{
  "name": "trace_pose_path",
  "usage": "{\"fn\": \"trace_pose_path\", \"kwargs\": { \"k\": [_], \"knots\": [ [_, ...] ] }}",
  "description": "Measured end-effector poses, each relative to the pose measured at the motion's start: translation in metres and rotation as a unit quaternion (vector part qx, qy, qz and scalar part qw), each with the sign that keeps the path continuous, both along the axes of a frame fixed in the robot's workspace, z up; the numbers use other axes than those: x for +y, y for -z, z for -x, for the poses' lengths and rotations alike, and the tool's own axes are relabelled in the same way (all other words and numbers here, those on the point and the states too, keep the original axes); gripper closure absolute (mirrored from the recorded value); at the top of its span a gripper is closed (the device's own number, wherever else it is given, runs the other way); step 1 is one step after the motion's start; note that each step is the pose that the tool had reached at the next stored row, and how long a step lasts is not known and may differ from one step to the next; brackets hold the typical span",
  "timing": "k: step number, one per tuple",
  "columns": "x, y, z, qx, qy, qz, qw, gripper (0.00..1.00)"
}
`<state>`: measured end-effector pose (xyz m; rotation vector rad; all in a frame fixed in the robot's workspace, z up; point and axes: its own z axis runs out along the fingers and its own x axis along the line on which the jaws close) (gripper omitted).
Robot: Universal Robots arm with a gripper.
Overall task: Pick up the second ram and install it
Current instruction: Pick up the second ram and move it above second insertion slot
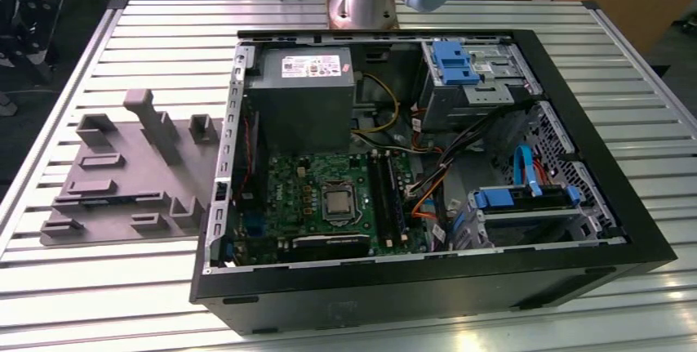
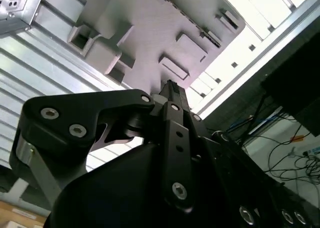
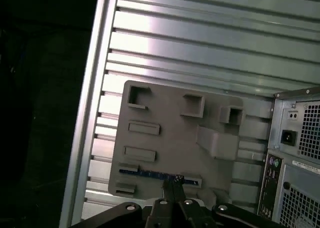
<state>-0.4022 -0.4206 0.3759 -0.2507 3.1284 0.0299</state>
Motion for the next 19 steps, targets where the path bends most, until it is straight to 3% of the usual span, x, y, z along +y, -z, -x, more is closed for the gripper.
{"fn": "trace_pose_path", "kwargs": {
  "k": [6,10,15,19],
  "knots": [
    [-0.0001,0.0043,0.001,0.0000,-0.030,-0.0011,0.9995,0.89],
    [-0.0001,0.0069,0.001,0.0000,-0.066,-0.0012,0.9978,0.89],
    [-0.0001,0.0101,0.001,0.0001,-0.112,-0.0012,0.9938,0.89],
    [-0.0001,0.0127,0.001,0.0002,-0.148,-0.0011,0.9890,0.89]
  ]
}}
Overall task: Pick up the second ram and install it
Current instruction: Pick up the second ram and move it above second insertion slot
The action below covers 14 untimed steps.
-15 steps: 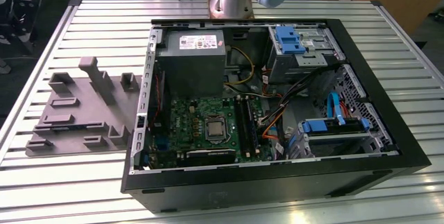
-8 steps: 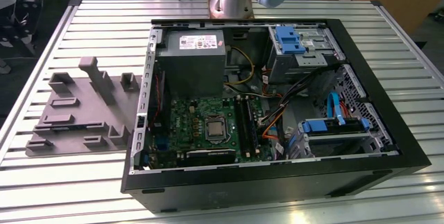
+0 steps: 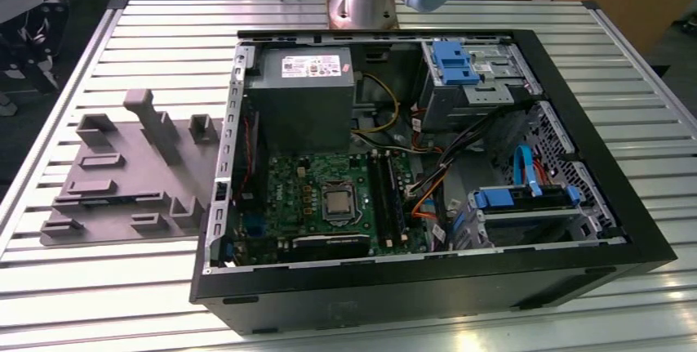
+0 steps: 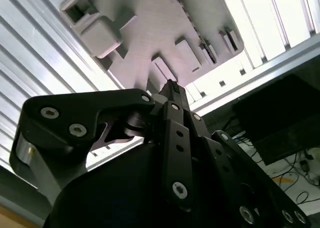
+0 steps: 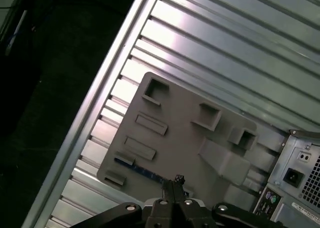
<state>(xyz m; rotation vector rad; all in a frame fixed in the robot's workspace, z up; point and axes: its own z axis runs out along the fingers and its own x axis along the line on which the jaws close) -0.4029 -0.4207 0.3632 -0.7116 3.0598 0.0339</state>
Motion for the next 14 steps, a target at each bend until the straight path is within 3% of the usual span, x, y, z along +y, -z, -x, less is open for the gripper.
{"fn": "trace_pose_path", "kwargs": {
  "k": [5,10,14],
  "knots": [
    [0.0000,0.0033,0.0000,0.0000,-0.045,0.0000,0.9990,0.89],
    [0.0000,0.0058,0.0000,0.0001,-0.090,0.0000,0.9959,0.89],
    [0.0000,0.0060,0.0003,0.0000,-0.095,0.0000,0.9954,0.89]
  ]
}}
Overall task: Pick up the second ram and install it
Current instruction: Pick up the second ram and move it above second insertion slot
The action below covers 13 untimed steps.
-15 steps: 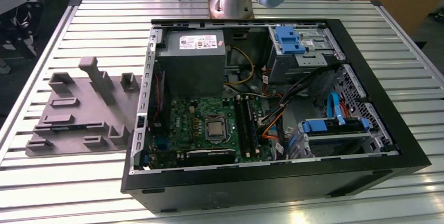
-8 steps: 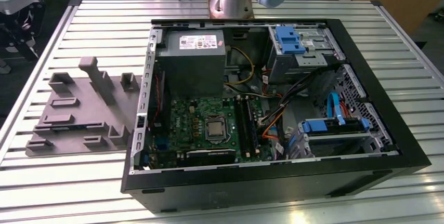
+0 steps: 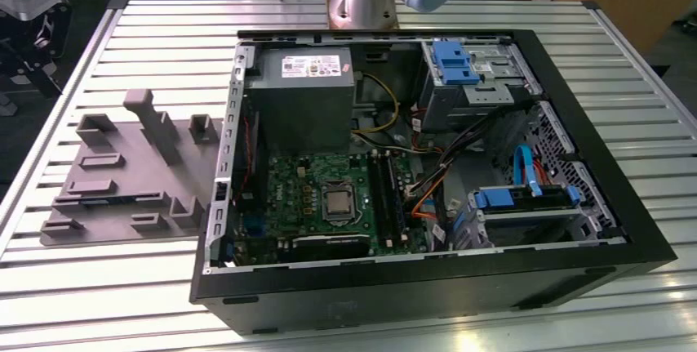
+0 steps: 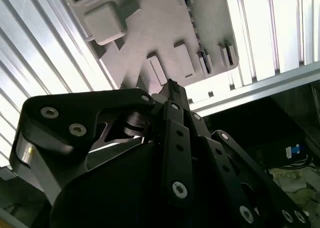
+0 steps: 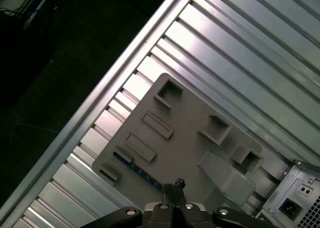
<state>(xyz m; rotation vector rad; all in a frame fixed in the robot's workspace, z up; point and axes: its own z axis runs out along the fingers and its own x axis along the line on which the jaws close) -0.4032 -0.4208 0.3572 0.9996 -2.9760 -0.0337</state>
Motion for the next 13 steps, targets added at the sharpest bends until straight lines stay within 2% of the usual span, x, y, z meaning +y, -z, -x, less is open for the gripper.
{"fn": "trace_pose_path", "kwargs": {
  "k": [6,10,13],
  "knots": [
    [0.0000,0.0000,0.0000,0.0000,-0.002,0.0000,1.0000,0.89],
    [0.0000,0.0002,0.0000,0.0000,-0.033,0.0000,0.9995,0.89],
    [0.0000,0.0005,0.0000,0.0000,-0.060,0.0000,0.9982,0.89]
  ]
}}
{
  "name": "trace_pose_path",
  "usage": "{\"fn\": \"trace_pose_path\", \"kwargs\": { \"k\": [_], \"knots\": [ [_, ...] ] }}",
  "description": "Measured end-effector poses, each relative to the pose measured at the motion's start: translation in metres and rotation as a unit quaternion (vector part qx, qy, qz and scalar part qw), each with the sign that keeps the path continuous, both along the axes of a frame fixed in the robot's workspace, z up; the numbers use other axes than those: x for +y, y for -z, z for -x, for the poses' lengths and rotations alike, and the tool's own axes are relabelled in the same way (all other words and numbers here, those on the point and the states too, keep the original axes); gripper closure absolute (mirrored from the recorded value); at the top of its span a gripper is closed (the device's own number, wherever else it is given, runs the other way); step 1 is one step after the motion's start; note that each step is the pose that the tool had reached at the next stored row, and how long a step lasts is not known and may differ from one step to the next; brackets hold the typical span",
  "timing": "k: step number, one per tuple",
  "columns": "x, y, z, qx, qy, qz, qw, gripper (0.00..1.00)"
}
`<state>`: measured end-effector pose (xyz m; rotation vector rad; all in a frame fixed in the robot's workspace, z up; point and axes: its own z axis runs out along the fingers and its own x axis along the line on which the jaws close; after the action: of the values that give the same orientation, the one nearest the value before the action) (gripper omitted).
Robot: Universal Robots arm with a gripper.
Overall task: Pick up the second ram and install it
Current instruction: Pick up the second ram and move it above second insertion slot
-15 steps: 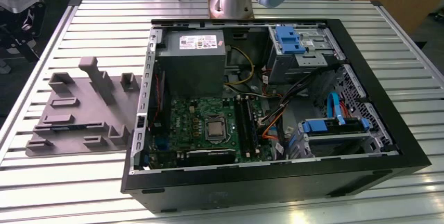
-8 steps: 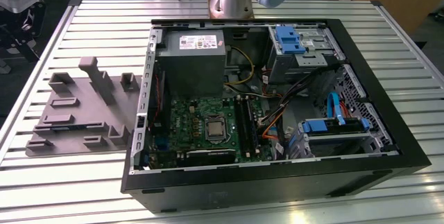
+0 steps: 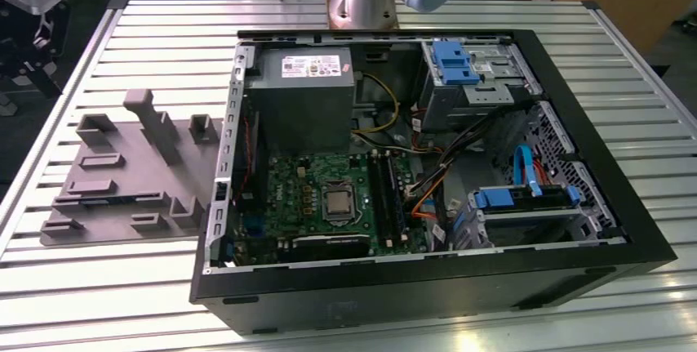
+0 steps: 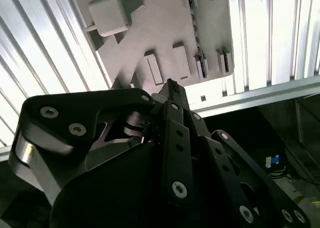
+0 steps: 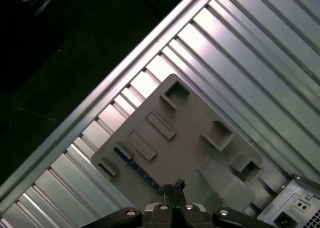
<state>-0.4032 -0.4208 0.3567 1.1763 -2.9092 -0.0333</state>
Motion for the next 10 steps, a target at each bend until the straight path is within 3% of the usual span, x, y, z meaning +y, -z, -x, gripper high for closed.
{"fn": "trace_pose_path", "kwargs": {
  "k": [5,10],
  "knots": [
    [0.0000,0.0006,0.0000,0.0000,-0.046,0.0000,0.9990,0.89],
    [0.0000,0.0015,0.0000,0.0000,-0.091,0.0000,0.9958,0.89]
  ]
}}
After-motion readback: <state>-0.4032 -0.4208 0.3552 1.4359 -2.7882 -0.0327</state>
